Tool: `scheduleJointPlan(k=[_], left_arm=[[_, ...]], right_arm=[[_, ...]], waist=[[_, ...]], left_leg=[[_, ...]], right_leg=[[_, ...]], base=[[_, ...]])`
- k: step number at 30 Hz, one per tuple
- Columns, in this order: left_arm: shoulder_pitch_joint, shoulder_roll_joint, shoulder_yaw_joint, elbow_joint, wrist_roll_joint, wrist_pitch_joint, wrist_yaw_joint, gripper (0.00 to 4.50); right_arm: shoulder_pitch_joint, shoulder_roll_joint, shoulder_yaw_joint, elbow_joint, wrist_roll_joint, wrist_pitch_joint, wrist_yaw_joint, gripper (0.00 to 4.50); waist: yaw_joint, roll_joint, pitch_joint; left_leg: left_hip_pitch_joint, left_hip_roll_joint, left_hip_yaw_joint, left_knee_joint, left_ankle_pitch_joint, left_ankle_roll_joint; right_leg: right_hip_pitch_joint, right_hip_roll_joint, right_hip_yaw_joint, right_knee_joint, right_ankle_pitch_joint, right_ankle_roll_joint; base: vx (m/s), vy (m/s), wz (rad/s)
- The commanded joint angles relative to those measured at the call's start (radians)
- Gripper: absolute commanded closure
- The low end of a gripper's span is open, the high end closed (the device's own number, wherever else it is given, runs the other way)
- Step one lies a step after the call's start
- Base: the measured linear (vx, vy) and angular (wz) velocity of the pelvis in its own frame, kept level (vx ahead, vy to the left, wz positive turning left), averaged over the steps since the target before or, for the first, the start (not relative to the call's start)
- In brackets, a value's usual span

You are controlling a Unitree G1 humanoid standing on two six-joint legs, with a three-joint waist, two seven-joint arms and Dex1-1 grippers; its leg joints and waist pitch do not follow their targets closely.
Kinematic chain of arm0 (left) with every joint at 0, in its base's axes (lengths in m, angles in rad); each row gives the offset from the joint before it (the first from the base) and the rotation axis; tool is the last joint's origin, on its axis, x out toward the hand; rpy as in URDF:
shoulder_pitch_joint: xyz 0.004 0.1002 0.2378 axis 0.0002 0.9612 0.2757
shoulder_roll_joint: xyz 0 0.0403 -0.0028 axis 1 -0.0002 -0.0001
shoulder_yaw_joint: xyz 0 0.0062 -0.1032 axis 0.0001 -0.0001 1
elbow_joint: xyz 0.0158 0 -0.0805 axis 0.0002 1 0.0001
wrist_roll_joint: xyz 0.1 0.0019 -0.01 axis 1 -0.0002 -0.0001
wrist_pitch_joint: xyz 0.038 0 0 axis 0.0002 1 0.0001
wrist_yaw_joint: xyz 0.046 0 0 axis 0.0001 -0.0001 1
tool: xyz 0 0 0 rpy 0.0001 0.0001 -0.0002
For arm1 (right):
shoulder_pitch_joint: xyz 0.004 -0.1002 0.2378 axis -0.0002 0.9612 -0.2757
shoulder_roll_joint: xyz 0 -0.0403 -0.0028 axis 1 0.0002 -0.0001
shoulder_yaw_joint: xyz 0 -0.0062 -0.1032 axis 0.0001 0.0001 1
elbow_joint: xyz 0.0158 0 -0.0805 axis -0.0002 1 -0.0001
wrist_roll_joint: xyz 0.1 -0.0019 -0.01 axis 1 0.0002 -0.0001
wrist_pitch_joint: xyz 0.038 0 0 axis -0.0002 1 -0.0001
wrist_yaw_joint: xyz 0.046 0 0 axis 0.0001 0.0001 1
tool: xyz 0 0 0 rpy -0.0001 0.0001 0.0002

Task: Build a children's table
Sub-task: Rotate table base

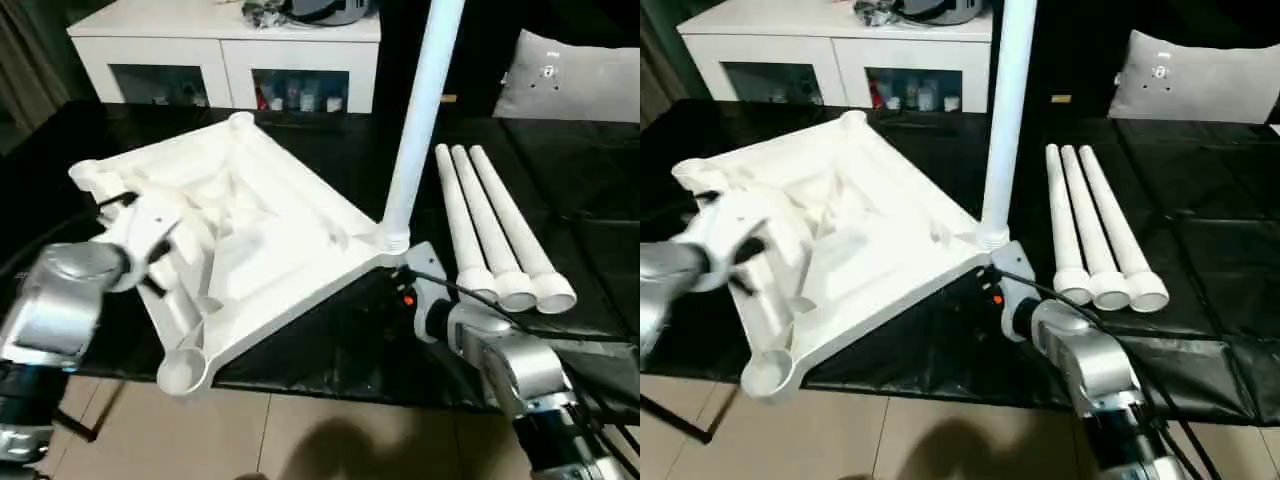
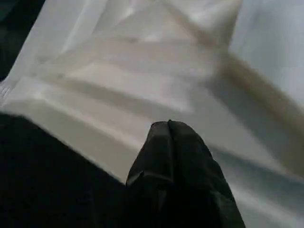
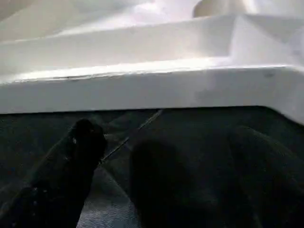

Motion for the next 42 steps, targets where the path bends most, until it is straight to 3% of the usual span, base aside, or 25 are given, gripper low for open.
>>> scheduleJointPlan(k=[1, 6, 9, 12, 13, 16, 19, 22, 25, 26, 27, 28, 32, 33, 35, 36, 42], left_arm=[[0.011, 0.020, -0.032, -0.016, 0.004, 0.029, -0.027, 4.48], [0.069, 0.071, -0.130, -0.061, -0.009, 0.075, -0.137, 4.48], [0.078, 0.061, -0.142, -0.066, -0.033, 0.076, -0.166, 4.48], [0.095, 0.063, -0.182, -0.049, -0.029, 0.024, -0.203, 4.48], [0.111, 0.070, -0.210, -0.045, -0.033, -0.044, -0.236, 4.48], [0.126, 0.064, -0.222, -0.073, -0.085, -0.064, -0.294, 4.48], [0.121, 0.015, -0.243, -0.101, -0.151, -0.136, -0.358, 4.48], [0.098, -0.043, -0.284, -0.077, -0.158, -0.183, -0.370, 4.48], [0.055, -0.126, -0.302, 0.009, -0.148, -0.252, -0.336, 4.48], [0.027, -0.172, -0.313, 0.058, -0.132, -0.287, -0.306, 4.48], [0.018, -0.185, -0.316, 0.070, -0.127, -0.293, -0.297, 4.48], [0.001, -0.213, -0.317, 0.097, -0.120, -0.305, -0.274, 4.48], [-0.053, -0.294, -0.314, 0.197, -0.084, -0.360, -0.164, 4.48], [-0.075, -0.328, -0.310, 0.238, -0.072, -0.377, -0.113, 4.48], [-0.096, -0.379, -0.306, 0.283, -0.062, -0.406, -0.057, 4.48], [-0.108, -0.432, -0.293, 0.313, -0.060, -0.414, -0.001, 4.48], [-0.096, -0.438, -0.265, 0.287, -0.084, -0.466, -0.013, 4.09]], right_arm=[[-0.033, 0.007, 0.011, 0.027, -0.021, -0.024, -0.002, 0.00], [-0.095, 0.062, 0.008, 0.147, -0.039, -0.085, -0.038, 0.00], [-0.113, 0.079, 0.003, 0.183, -0.046, -0.100, -0.061, 0.00], [-0.135, 0.102, -0.006, 0.226, -0.046, -0.120, -0.085, 0.00], [-0.148, 0.115, -0.015, 0.252, -0.047, -0.135, -0.096, 0.00], [-0.163, 0.129, -0.023, 0.289, -0.048, -0.154, -0.107, 0.00], [-0.183, 0.148, -0.041, 0.340, -0.050, -0.183, -0.126, 0.00], [-0.195, 0.149, -0.049, 0.362, -0.054, -0.200, -0.134, 0.00], [-0.200, 0.141, -0.056, 0.370, -0.061, -0.216, -0.153, 0.00], [-0.197, 0.131, -0.062, 0.361, -0.063, -0.219, -0.158, 0.00], [-0.196, 0.127, -0.064, 0.358, -0.063, -0.220, -0.158, 0.00], [-0.195, 0.119, -0.068, 0.354, -0.066, -0.223, -0.156, 0.00], [-0.178, 0.095, -0.081, 0.318, -0.080, -0.218, -0.166, 0.00], [-0.171, 0.084, -0.089, 0.299, -0.082, -0.213, -0.171, 0.00], [-0.157, 0.069, -0.108, 0.256, -0.079, -0.192, -0.192, 0.00], [-0.148, 0.055, -0.138, 0.209, -0.077, -0.158, -0.232, 0.00], [-0.164, 0.044, -0.212, 0.133, -0.083, -0.060, -0.342, 0.00]], waist=[[0.002, 0.006, -0.057], [-0.002, 0.007, -0.057], [-0.003, 0.011, -0.056], [-0.005, 0.010, -0.055], [-0.004, 0.010, -0.055], [-0.007, 0.011, -0.055], [-0.003, 0.012, -0.054], [-0.006, 0.012, -0.055], [-0.007, 0.008, -0.057], [-0.006, 0.018, -0.057], [-0.006, 0.018, -0.057], [-0.007, 0.010, -0.060], [-0.006, 0.009, -0.060], [-0.005, 0.002, -0.061], [0.000, 0.002, -0.062], [-0.002, -0.003, -0.062], [0.004, -0.006, -0.066]], left_leg=[[0.010, 0.053, -0.023, -0.068, -0.185, 0.008], [0.007, 0.050, -0.024, -0.070, -0.196, 0.002], [0.010, 0.051, -0.024, -0.069, -0.203, -0.006], [0.011, 0.051, -0.024, -0.072, -0.222, -0.010], [0.010, 0.051, -0.025, -0.072, -0.224, -0.010], [0.011, 0.052, -0.025, -0.074, -0.247, -0.020], [0.018, 0.052, -0.022, -0.073, -0.261, -0.025], [0.012, 0.053, -0.024, -0.074, -0.247, -0.028], [0.011, 0.049, -0.021, -0.070, -0.230, -0.023], [0.011, 0.048, -0.021, -0.069, -0.231, -0.024], [0.011, 0.048, -0.021, -0.069, -0.231, -0.024], [0.011, 0.049, -0.021, -0.067, -0.224, -0.022], [0.007, 0.047, -0.019, -0.063, -0.203, -0.004], [0.007, 0.048, -0.019, -0.062, -0.197, 0.000], [0.005, 0.048, -0.020, -0.060, -0.184, 0.008], [0.004, 0.048, -0.020, -0.060, -0.174, 0.013], [0.001, 0.048, -0.019, -0.055, -0.113, 0.039]], right_leg=[[0.048, -0.067, 0.058, -0.058, -0.170, -0.187], [0.052, -0.070, 0.058, -0.054, -0.157, -0.207], [0.048, -0.070, 0.059, -0.055, -0.164, -0.214], [0.050, -0.068, 0.059, -0.056, -0.164, -0.208], [0.051, -0.069, 0.058, -0.057, -0.169, -0.206], [0.051, -0.070, 0.059, -0.058, -0.198, -0.200], [0.045, -0.070, 0.061, -0.061, -0.208, -0.203], [0.051, -0.069, 0.060, -0.056, -0.184, -0.198], [0.054, -0.069, 0.060, -0.059, -0.175, -0.195], [0.054, -0.069, 0.061, -0.059, -0.177, -0.190], [0.054, -0.069, 0.061, -0.059, -0.177, -0.190], [0.058, -0.068, 0.060, -0.057, -0.157, -0.189], [0.058, -0.067, 0.058, -0.061, -0.159, -0.184], [0.061, -0.068, 0.058, -0.060, -0.166, -0.179], [0.062, -0.070, 0.057, -0.063, -0.185, -0.160], [0.062, -0.069, 0.057, -0.065, -0.186, -0.156], [0.059, -0.068, 0.057, -0.058, -0.130, -0.171]], base=[[0.000, 0.000, 0.00], [0.000, 0.000, 0.00], [0.000, 0.000, 0.00], [0.000, 0.000, 0.00], [0.000, 0.000, 0.00], [0.000, 0.000, 0.00], [0.000, 0.000, 0.00], [0.000, 0.000, 0.00], [0.000, 0.000, 0.00], [0.000, 0.000, 0.00], [0.000, 0.000, 0.00], [0.000, 0.000, 0.00], [0.000, 0.000, 0.00], [0.000, 0.000, 0.00], [0.000, 0.000, 0.00], [0.000, 0.000, 0.00], [0.000, 0.000, 0.00]])
